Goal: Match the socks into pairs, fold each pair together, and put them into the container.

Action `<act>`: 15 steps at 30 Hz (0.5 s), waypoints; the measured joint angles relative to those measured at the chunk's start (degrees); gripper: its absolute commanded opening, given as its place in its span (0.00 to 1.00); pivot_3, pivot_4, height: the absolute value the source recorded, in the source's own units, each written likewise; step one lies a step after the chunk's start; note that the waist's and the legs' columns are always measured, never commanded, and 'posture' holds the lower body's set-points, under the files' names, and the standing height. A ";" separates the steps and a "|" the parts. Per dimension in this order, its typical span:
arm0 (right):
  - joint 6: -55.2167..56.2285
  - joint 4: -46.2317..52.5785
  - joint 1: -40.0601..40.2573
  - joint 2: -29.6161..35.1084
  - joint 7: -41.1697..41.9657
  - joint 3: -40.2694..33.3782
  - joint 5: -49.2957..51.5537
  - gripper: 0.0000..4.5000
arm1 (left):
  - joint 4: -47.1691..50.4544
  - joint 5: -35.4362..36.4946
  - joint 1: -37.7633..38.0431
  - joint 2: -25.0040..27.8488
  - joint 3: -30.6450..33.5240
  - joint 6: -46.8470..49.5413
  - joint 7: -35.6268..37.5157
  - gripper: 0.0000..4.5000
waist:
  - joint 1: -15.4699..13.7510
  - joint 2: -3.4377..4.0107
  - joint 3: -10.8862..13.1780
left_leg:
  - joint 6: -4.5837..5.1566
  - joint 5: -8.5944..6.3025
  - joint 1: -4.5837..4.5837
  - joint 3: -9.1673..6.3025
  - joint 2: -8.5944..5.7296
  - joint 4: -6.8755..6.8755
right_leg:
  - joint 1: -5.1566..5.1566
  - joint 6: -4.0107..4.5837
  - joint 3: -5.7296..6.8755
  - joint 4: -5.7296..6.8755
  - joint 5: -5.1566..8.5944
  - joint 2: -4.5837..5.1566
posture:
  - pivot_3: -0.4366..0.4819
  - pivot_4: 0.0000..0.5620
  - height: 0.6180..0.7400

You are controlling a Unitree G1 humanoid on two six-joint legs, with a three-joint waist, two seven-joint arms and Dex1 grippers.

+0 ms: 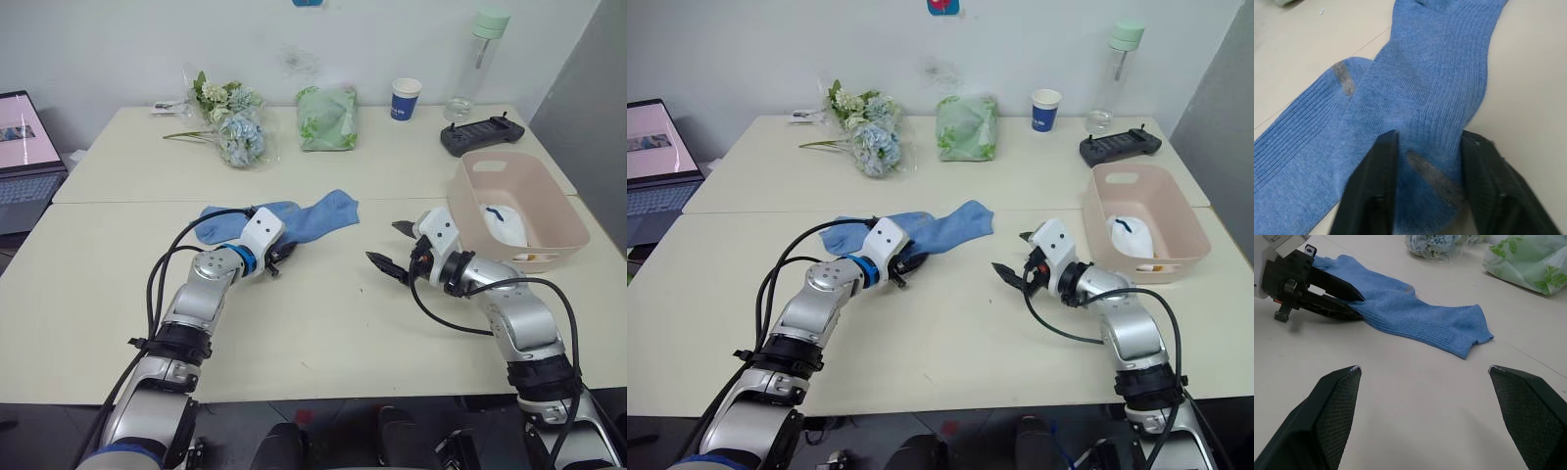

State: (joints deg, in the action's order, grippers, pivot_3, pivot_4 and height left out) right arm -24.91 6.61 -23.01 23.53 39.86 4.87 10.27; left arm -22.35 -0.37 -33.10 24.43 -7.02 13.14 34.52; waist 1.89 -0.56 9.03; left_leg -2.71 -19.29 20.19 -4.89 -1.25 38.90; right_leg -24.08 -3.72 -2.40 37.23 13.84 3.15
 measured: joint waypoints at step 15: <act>-0.21 -3.07 0.62 3.53 1.57 1.52 -1.90 1.00 | 17.60 1.62 14.21 6.13 -2.72 -11.00 12.21 0.01 | 0.49 0.01 0.01 | 0.00 0.00 0.01 0.00 0.07 -0.08 | -0.09 0.00 -0.07 0.02 0.00 0.00 | 0.48 0.27 1.00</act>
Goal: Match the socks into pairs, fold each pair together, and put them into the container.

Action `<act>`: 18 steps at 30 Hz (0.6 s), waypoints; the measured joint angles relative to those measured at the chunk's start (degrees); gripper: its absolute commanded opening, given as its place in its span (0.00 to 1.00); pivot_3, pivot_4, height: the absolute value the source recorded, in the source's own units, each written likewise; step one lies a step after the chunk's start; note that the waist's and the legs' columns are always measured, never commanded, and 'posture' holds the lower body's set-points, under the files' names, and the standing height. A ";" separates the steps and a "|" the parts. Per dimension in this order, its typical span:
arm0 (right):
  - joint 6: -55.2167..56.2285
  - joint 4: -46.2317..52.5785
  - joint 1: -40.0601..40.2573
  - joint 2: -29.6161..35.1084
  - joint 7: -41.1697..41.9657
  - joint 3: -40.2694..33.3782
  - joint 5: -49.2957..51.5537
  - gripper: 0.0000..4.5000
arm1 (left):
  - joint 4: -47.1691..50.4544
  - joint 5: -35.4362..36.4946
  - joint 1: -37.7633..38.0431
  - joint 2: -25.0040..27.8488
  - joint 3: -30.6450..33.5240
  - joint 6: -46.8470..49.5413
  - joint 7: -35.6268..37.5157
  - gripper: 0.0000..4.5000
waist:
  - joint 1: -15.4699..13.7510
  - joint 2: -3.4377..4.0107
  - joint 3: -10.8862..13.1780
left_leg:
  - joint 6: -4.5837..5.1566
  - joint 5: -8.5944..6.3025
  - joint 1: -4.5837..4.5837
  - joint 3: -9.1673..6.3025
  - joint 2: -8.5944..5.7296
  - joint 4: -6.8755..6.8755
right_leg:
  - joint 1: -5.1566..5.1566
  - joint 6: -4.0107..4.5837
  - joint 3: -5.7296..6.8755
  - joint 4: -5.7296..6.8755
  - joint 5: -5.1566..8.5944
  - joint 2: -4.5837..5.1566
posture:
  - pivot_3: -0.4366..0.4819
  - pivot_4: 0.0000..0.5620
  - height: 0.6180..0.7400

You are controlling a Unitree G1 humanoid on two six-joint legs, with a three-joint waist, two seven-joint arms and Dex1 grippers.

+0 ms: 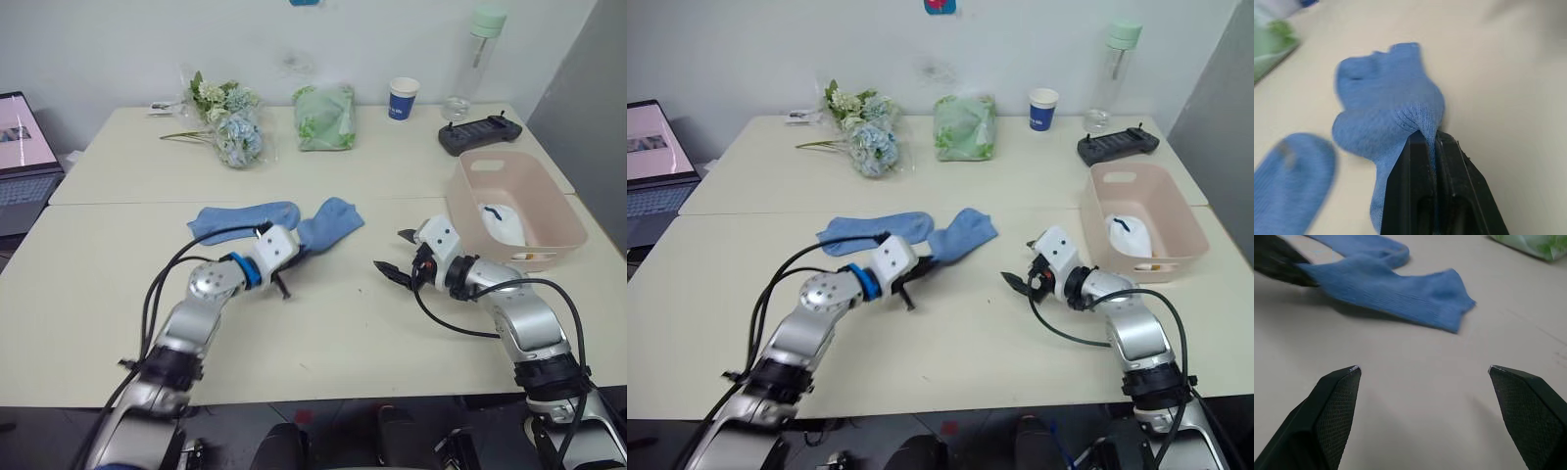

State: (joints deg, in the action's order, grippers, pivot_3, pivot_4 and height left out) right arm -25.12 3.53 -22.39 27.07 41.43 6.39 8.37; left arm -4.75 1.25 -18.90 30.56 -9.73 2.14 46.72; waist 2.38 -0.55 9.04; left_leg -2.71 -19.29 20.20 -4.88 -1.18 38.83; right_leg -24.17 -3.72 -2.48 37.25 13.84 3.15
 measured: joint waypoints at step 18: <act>-13.18 -1.83 -5.65 -3.61 3.04 8.46 4.31 0.55 | 15.38 4.54 14.66 8.61 3.79 1.24 5.02 0.00 | -0.57 -0.01 0.01 | 0.24 -0.13 0.00 -0.05 -0.02 0.02 | 0.09 0.00 0.09 -0.08 0.00 -0.01 | 0.48 0.27 1.00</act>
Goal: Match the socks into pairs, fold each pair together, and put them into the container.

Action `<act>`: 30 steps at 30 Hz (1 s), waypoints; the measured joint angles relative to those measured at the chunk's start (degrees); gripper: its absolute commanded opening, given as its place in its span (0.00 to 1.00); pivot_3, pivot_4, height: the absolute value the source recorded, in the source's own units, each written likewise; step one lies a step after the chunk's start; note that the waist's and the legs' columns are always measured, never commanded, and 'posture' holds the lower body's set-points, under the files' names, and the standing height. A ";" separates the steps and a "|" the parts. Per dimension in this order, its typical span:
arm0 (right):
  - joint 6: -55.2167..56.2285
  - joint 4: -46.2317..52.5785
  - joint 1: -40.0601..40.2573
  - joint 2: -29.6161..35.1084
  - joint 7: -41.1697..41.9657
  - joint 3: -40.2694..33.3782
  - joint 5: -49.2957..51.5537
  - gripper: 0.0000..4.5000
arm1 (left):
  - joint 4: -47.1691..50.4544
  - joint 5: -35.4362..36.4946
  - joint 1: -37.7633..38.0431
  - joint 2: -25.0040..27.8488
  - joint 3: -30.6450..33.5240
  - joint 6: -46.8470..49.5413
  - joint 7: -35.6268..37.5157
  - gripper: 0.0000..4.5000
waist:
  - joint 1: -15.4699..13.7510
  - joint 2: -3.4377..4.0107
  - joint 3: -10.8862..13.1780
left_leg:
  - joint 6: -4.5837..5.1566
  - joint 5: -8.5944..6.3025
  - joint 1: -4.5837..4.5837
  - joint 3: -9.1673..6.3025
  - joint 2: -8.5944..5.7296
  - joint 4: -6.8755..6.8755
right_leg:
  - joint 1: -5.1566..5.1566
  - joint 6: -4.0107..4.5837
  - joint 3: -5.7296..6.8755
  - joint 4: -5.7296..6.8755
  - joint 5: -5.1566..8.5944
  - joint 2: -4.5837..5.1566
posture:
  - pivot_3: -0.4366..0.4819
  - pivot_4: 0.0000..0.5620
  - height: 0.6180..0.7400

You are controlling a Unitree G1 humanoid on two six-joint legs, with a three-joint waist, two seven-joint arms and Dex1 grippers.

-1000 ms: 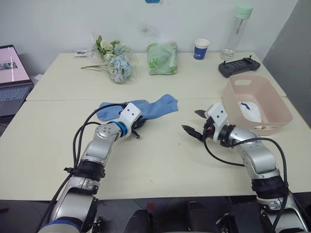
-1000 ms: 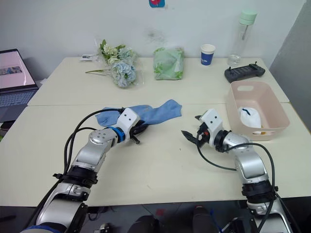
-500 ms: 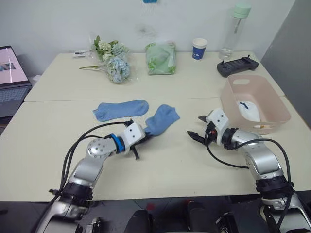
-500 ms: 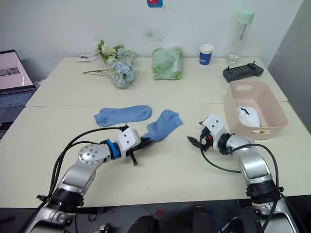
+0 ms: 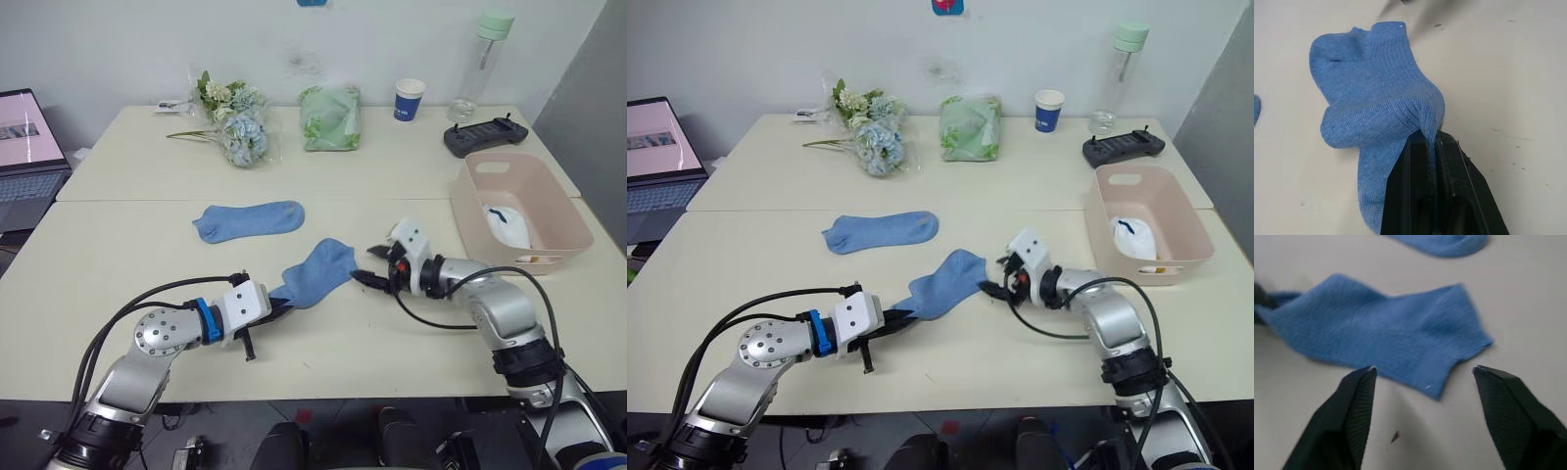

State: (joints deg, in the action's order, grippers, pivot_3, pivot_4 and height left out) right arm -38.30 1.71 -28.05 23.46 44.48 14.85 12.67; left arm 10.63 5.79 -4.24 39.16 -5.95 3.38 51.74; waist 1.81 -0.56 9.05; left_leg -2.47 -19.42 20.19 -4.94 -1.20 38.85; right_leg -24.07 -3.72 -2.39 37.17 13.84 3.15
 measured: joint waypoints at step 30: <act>-2.37 -3.03 -1.21 -2.03 -2.83 -2.25 -0.15 0.28 | -1.57 -1.15 -1.42 -0.08 -0.06 -0.17 -1.07 0.00 | 0.04 0.00 0.00 | 0.00 0.00 -0.01 -0.03 0.01 0.00 | -0.01 0.00 0.00 0.01 0.00 0.00 | 0.48 0.27 1.00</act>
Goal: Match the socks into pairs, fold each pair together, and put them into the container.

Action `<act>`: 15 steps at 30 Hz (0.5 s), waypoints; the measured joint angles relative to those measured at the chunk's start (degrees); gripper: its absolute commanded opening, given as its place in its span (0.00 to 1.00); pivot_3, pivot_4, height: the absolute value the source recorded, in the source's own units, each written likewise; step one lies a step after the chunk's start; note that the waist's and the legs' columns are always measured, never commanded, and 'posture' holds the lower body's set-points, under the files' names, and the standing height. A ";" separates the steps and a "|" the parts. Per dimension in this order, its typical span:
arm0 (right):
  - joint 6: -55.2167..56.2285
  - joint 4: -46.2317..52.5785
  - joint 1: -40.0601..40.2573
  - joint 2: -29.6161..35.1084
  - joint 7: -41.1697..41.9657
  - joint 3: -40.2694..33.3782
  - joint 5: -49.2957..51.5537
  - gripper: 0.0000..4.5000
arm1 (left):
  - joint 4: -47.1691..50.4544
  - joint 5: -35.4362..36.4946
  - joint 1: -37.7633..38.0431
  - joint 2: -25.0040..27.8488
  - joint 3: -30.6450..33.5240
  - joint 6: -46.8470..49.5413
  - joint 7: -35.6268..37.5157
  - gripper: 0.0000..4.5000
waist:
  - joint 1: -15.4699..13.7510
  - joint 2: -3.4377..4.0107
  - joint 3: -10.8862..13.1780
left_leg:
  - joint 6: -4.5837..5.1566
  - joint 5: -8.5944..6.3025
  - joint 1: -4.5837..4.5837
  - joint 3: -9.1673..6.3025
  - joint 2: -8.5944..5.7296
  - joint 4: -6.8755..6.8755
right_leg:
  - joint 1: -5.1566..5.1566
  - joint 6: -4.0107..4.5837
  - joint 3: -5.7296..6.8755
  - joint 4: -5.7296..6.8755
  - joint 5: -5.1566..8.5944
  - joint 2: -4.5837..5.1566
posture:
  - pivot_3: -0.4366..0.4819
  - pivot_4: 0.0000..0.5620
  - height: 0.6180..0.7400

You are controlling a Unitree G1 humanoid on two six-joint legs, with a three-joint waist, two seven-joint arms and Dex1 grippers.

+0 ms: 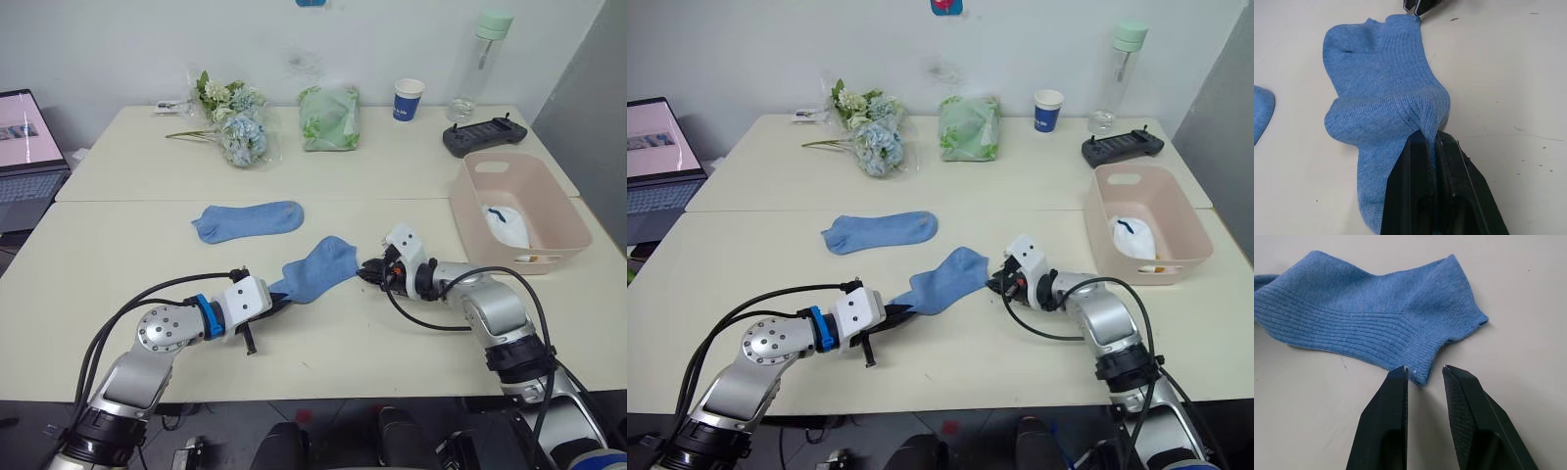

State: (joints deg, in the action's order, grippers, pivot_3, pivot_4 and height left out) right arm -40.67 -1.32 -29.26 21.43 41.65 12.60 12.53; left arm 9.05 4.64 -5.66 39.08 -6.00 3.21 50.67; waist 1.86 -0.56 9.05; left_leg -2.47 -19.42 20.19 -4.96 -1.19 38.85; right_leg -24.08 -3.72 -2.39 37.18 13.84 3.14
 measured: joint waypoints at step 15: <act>-0.23 -1.20 -0.07 -0.13 0.87 -0.28 0.35 0.01 | -0.07 -0.31 -1.44 -0.08 -0.36 0.11 -0.01 0.00 | -0.01 0.00 0.00 | 0.00 0.00 0.01 0.00 -0.01 0.00 | 0.00 0.00 0.00 0.00 0.00 0.00 | 0.48 0.27 1.00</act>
State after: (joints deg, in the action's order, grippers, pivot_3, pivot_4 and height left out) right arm -40.90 -2.52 -29.33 21.30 42.52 12.32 12.88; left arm 8.99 4.33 -7.10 39.00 -6.36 3.32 50.66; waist 1.85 -0.56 9.05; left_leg -2.47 -19.42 20.19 -4.96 -1.20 38.85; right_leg -24.08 -3.72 -2.39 37.18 13.84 3.14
